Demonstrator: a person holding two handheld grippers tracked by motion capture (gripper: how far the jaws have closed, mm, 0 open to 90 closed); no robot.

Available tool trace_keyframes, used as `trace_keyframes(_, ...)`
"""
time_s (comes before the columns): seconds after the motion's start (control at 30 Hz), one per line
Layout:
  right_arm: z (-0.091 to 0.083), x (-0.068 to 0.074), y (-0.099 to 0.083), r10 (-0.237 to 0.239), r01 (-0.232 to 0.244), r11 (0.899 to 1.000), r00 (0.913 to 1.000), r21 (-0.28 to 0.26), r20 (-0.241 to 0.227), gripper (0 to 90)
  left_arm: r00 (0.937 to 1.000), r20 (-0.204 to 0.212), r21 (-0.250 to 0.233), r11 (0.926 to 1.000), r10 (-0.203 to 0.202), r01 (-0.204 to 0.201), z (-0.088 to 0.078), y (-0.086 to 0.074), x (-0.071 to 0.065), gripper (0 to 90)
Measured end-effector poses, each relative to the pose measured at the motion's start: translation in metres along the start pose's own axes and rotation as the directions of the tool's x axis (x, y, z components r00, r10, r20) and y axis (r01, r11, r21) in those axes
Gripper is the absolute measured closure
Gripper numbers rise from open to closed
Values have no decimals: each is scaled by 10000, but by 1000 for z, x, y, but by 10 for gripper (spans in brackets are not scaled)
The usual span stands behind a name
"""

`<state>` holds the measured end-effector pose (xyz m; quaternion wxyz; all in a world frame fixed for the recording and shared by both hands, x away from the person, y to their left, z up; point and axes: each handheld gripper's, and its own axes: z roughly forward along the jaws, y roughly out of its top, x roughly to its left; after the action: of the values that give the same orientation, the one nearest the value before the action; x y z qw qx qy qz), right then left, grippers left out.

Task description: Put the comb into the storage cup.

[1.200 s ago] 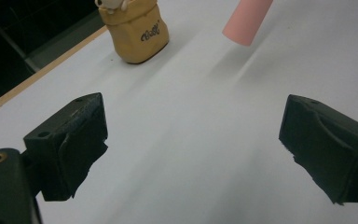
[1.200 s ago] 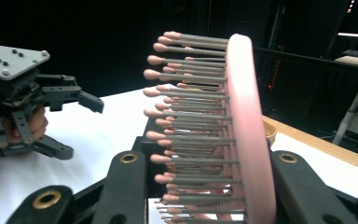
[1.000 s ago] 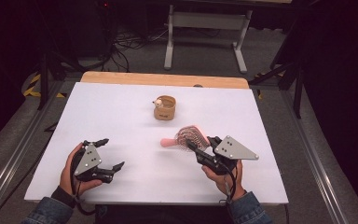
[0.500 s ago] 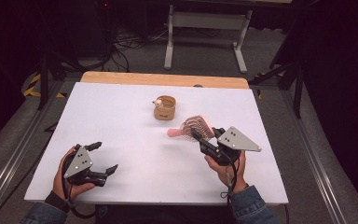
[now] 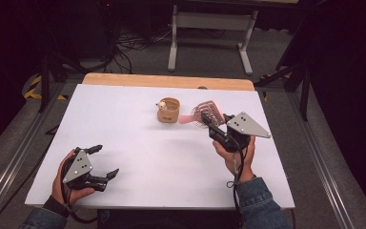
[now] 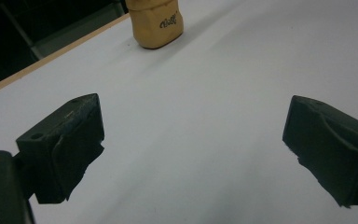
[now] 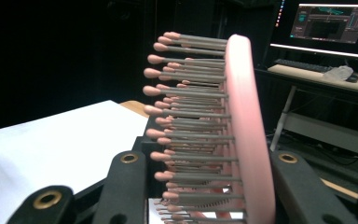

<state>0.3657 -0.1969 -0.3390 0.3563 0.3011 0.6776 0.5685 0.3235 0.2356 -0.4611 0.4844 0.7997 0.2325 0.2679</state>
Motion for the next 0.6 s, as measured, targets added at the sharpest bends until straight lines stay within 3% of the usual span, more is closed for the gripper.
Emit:
trace_keyframes(0.3, 13, -9, 14, -238, 241, 9997, 9986, -45, 477, 632, 10000, 28, -70, 10000, 26, -26, -1, 0, 0, 63)
trace_keyframes(0.6, 26, -12, 25, -192, 201, 9997, 9981, -152, 592, 632, 10000, -19, -60, 10000, 71, -71, -1, 0, 0, 63)
